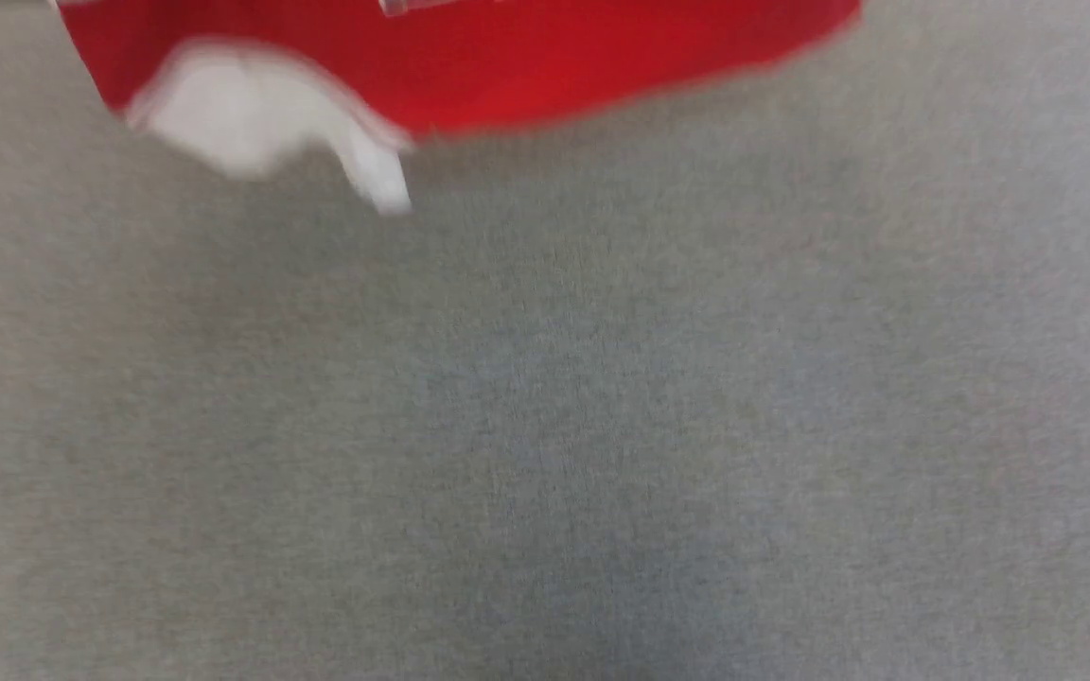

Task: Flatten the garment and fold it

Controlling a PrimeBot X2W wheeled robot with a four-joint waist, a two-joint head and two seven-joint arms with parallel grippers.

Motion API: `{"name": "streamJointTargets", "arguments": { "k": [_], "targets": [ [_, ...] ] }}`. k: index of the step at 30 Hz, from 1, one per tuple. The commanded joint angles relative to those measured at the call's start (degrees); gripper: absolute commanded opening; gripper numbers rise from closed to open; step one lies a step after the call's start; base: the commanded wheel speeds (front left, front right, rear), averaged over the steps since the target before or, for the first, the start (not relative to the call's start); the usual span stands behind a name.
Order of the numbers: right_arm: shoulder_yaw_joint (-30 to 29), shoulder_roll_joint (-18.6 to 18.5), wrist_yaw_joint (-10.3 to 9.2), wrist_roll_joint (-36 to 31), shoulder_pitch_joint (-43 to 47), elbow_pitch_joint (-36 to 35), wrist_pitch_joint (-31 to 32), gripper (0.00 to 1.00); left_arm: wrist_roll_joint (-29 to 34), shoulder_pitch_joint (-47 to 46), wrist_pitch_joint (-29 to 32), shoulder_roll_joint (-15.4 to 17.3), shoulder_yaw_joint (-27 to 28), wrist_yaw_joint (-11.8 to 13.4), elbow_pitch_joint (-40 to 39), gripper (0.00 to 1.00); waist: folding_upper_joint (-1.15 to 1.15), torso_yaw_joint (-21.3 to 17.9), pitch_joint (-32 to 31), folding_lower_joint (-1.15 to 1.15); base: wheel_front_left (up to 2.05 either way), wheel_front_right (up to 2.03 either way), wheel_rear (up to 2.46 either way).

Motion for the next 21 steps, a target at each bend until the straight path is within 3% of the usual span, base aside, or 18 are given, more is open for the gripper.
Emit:
{"name": "streamJointTargets", "arguments": {
  "k": [1,6,12,21],
  "targets": [
    [-0.1,0.4,-0.08,-0.9,-2.2,1.1,-1.2,0.0,0.6,-2.4,-1.1,-0.4,0.0,0.3,1.2,0.0,0.0,-0.3,9.8,0.0,0.0,0.0,0.0],
    [0.9,0.2,-0.08,-2.5,-6.7,4.5,-4.7,0.0,2.0,-7.6,-5.0,-0.6,-0.1,-0.5,5.1,0.0,0.0,0.8,13.3,0.0,0.0,0.0,0.0],
    [3.1,-2.6,-0.08,-3.0,-10.1,6.1,-8.7,0.0,1.9,-10.2,-9.5,-0.9,-0.4,-1.9,7.6,0.0,0.0,3.1,18.4,0.0,0.0,0.0,0.0],
    [9.8,-6.6,-0.08,1.0,-5.8,6.2,-16.8,0.0,1.0,-2.2,-16.7,1.5,-1.3,-3.1,6.5,0.0,0.0,4.6,20.0,0.0,0.0,0.0,0.0]
  ]
}}
